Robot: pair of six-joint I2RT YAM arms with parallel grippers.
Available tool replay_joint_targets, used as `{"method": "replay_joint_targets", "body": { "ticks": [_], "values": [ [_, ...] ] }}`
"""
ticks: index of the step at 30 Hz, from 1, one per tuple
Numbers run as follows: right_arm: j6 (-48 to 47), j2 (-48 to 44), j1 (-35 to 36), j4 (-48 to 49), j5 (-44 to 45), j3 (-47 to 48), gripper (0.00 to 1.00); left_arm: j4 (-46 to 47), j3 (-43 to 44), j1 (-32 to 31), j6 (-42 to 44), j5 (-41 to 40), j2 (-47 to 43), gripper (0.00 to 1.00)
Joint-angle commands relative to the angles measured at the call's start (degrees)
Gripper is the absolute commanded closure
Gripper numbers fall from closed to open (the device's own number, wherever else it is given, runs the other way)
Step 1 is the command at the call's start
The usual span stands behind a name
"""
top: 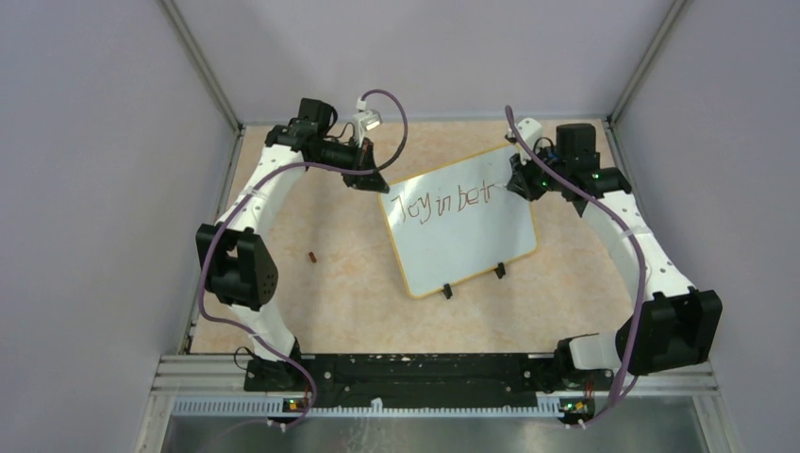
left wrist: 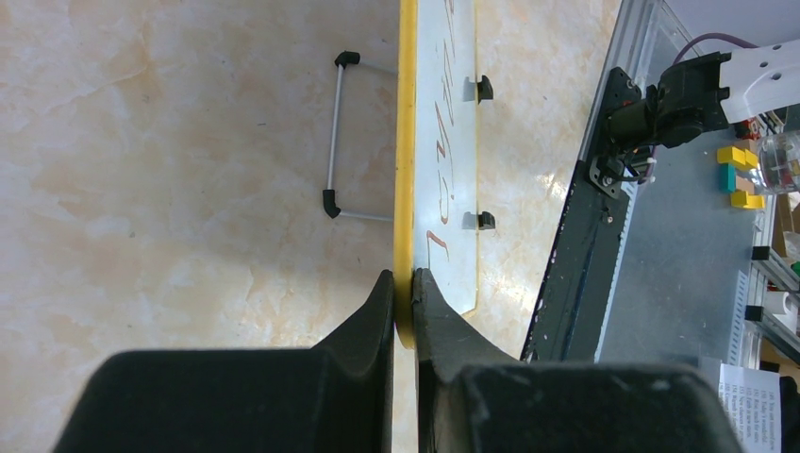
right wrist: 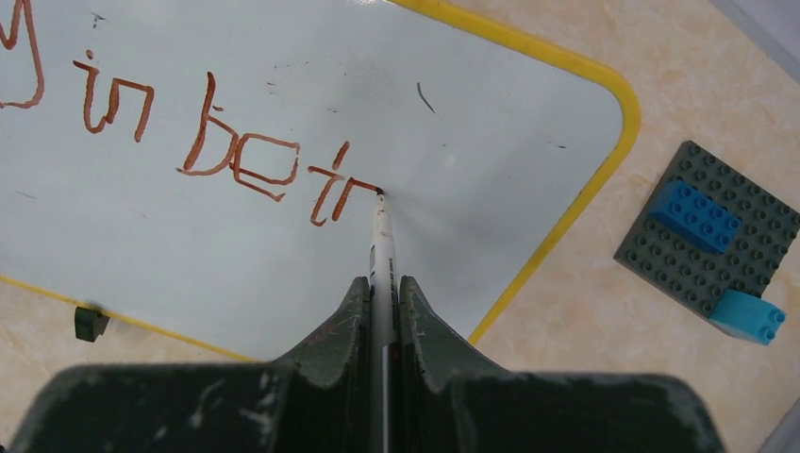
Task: Write a sentence on the whiteboard
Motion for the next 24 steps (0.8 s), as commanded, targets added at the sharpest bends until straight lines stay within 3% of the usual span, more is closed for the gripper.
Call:
{"method": "replay_joint_targets", "body": {
  "ticks": [1,14,24],
  "values": [
    [-1.3,-0.2,-0.9,2.3,1.8,2.0,1.0,1.2,0.5,-0.3,1.1,0.5,0.5,1.0],
    [-1.9,-3.4,-1.0,1.2,0.2,-3.8,1.0,1.3,0.3,-0.3,1.1,0.5,0.1,1.0],
    [-1.9,-4.7,-1.0,-1.2,-1.9,-2.3,1.0,1.3,0.2,-0.3,1.0,0.5,-0.1,1.0]
  ]
}}
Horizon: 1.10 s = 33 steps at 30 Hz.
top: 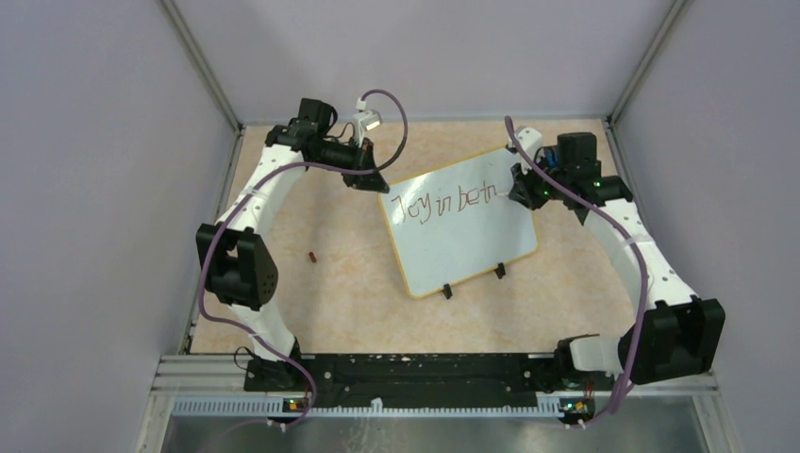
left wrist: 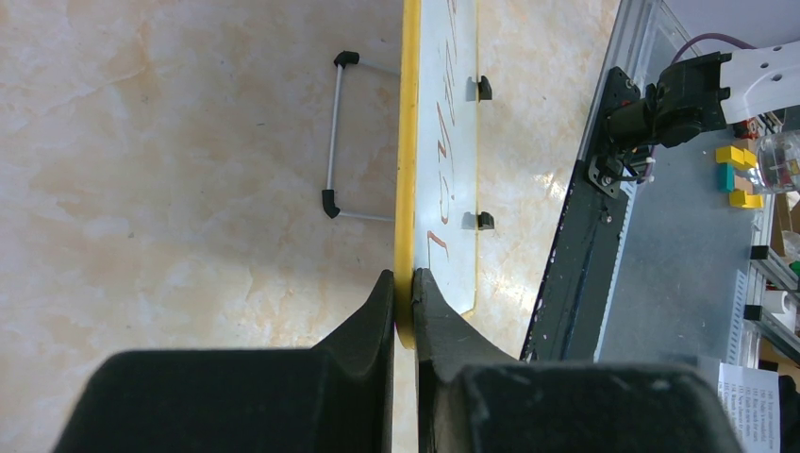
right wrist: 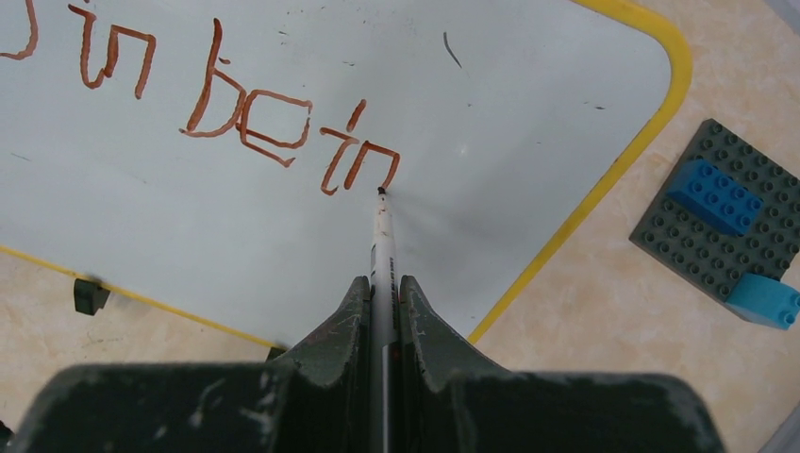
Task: Write a sentence on the whiteboard
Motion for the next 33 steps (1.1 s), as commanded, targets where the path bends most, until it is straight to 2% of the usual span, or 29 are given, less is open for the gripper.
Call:
{"method": "replay_joint_targets", "body": {
  "ticks": [1,18,33],
  "values": [
    [-0.7,-2.4,-0.6,-1.4,-2.2,2.2,1.0,1.2,0.2,-0.3,1.1,0.4,-0.3,1.0],
    [0.0,-1.6,-2.5,1.0,2.4,4.2,1.0,1.3,0.0,-0.3,1.1,0.4,-0.7,1.0],
    [1.9,1.7,-2.3,2.5,-0.3,6.4,1.0,1.1,-0.1,-0.3,1.1,0.0,-0.9,1.0]
  ]
}}
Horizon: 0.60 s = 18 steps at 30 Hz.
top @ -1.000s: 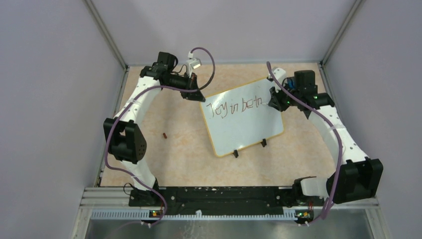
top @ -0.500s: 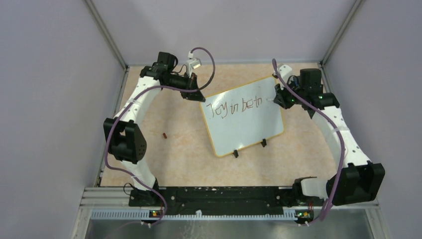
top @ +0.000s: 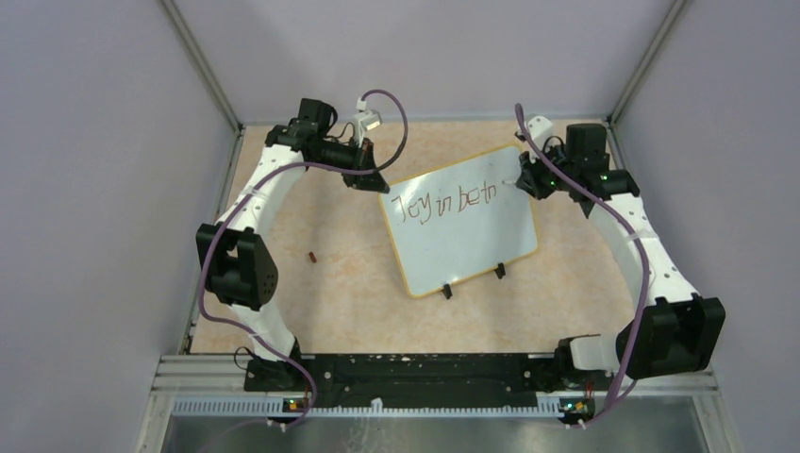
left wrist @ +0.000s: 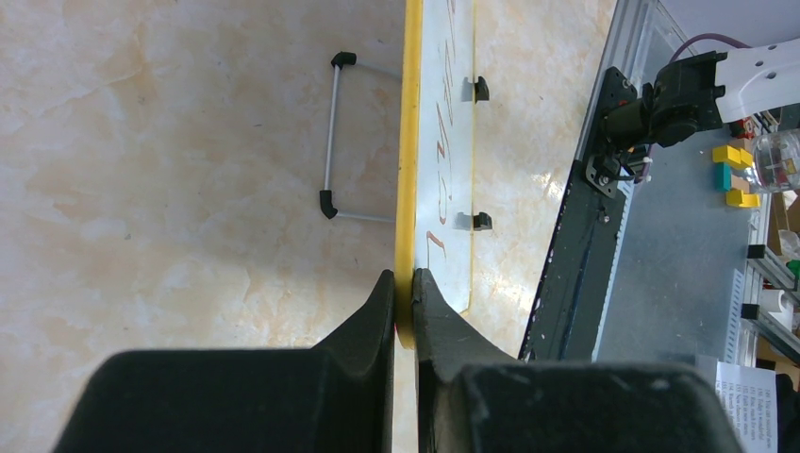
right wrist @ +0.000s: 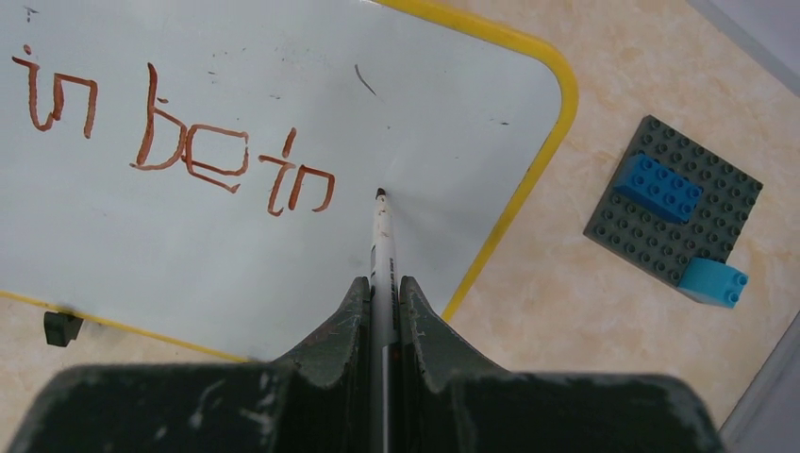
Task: Write a sentence on the whiteboard
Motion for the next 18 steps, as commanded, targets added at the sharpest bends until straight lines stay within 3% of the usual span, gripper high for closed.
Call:
{"method": "replay_joint_targets", "body": {
  "ticks": [1,18],
  "values": [
    [0.8,0.9,0.0,2.2,-2.0,3.7,1.0,1.2,-0.1,-0.3,1.2,-0.3,-0.9,1.0],
    [-0.7,-0.5,2.4,1.2,-1.4,-1.5,1.0,1.2,0.1,-0.3,1.2,0.0,-0.5,1.0]
  ]
}}
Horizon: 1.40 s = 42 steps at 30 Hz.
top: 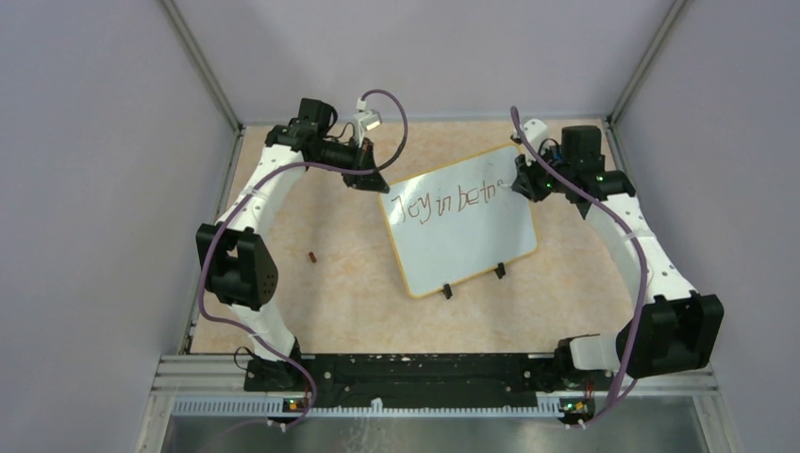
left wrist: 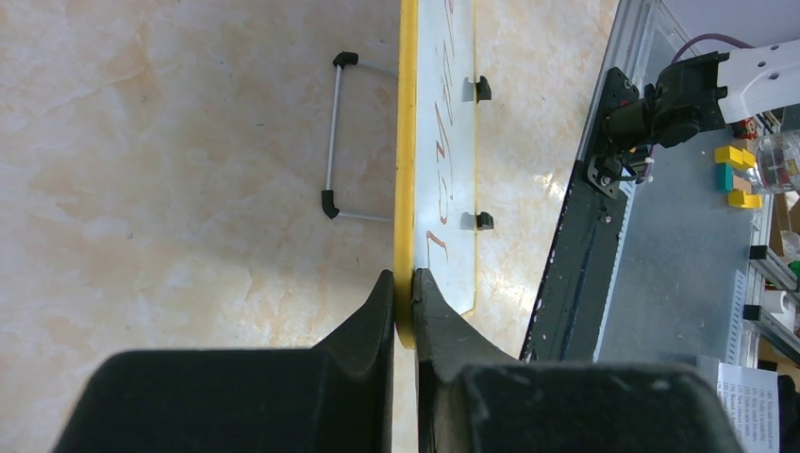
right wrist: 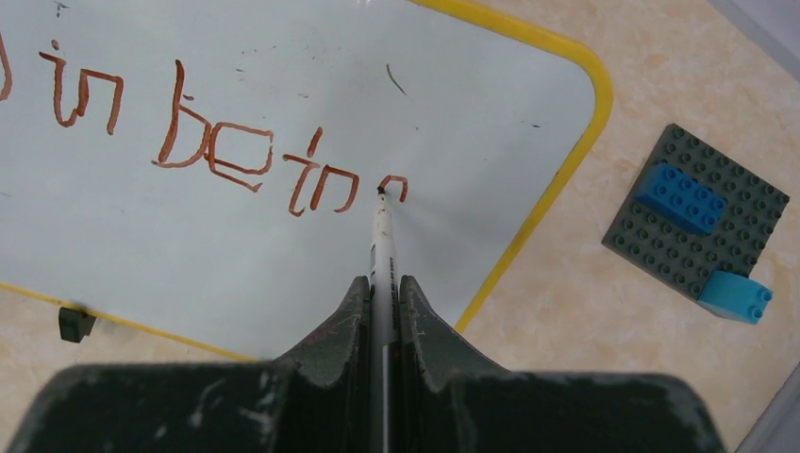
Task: Write a sentence on the whiteboard
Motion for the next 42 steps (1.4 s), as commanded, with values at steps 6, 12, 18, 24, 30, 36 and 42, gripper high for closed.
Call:
{"method": "replay_joint_targets", "body": {
  "ticks": [6,12,18,24,30,36,42],
  "values": [
    [-1.7,-1.9,1.1,0.0,-0.2,-2.8,1.0,1.2,0.2,-0.3,1.2,0.1,-0.4,1.0],
    [-2.2,-2.4,0.4,0.4,1.6,-2.6,1.0,1.1,0.1,-0.3,1.2,0.0,-0.4,1.0],
    [-2.0,-1.7,-0.6,0.6,1.9,-0.1,1.0,1.2,0.3,-0.3,1.0,0.0,-0.3,1.0],
    [-1.5,-0.7,-0.6,1.2,1.8,1.3,1.0,1.2,0.3,-0.3,1.2,-0.1,-0.3,1.0],
    [-1.3,0.0,-0.6,1.7,2.1,2.6,1.0,1.2,0.3,-0.3,1.2,-0.1,-0.2,1.0],
    [-1.6,0.3,-0.5,1.0,1.9,2.4,1.0,1.3,0.3,-0.3,1.1,-0.1,-0.2,1.0],
    [-2.3,-1.1,-0.6,0.4,1.8,-0.7,1.0,1.2,0.3,-0.3,1.2,-0.1,-0.1,1.0]
  ]
}}
